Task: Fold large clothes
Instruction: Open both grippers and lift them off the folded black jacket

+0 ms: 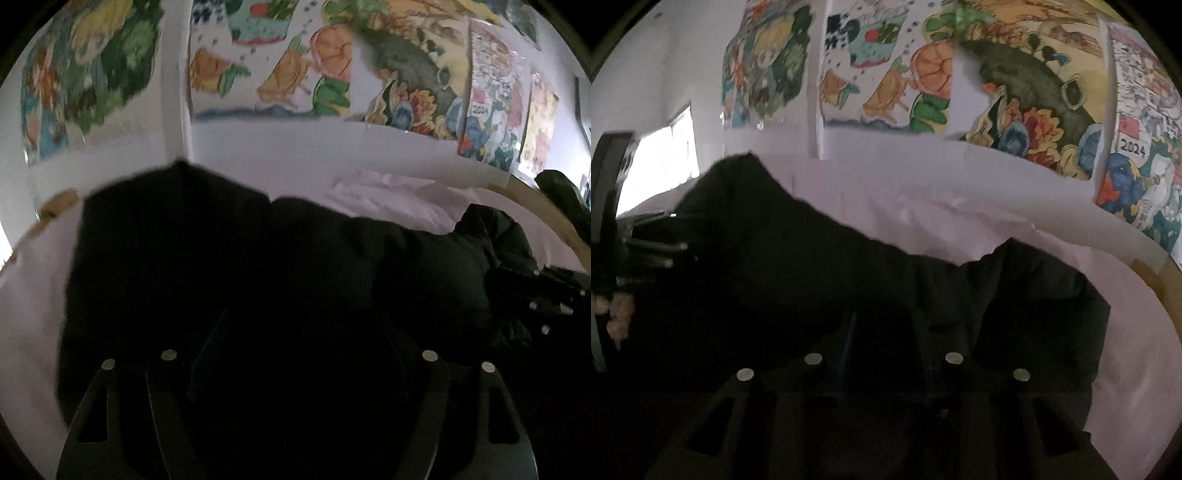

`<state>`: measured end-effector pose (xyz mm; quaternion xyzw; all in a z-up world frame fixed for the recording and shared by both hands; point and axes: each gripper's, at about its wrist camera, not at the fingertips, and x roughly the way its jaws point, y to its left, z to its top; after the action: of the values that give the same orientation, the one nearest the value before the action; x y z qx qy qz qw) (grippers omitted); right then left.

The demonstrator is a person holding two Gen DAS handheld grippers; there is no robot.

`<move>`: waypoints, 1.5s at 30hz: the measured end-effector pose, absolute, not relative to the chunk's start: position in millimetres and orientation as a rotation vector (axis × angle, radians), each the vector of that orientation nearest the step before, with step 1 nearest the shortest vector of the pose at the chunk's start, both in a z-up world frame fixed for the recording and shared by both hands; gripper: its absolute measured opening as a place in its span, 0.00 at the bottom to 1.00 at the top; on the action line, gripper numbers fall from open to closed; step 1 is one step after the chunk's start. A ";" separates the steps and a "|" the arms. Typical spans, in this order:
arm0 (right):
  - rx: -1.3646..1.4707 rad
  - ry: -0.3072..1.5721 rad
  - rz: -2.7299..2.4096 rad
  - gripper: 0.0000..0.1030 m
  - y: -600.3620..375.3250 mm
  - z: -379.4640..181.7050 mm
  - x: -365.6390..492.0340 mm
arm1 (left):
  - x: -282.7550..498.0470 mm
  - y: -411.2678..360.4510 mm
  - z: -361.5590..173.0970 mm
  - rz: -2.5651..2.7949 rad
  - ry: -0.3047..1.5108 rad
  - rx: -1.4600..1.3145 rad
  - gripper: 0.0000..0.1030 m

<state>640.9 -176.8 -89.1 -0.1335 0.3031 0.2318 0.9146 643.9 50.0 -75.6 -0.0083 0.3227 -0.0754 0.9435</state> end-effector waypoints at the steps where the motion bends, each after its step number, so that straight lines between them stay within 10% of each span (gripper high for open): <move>1: -0.288 0.627 0.474 0.26 -174.6 -94.0 642.4 | 645.5 49.5 -78.8 -0.151 0.662 -0.011 0.73; 17: -0.276 0.609 0.486 0.28 -175.8 -113.9 650.8 | 644.5 50.6 -93.8 -0.158 0.643 -0.005 0.77; 20: -0.265 0.610 0.491 0.36 -179.5 -101.0 639.3 | 633.2 52.4 -84.2 -0.148 0.680 -0.013 0.79; 24: -0.268 0.621 0.478 0.74 -180.3 -91.5 610.7 | 608.6 50.1 -72.0 -0.129 0.712 0.019 0.80; 45: -0.280 0.865 0.345 0.97 -199.6 4.8 378.2 | 369.3 84.8 44.2 -0.183 0.813 -0.138 0.98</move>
<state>378.2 -199.6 4.8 -0.1343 0.4157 0.1656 0.8841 369.3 84.8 44.2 -0.0671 0.3945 -0.0890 0.9121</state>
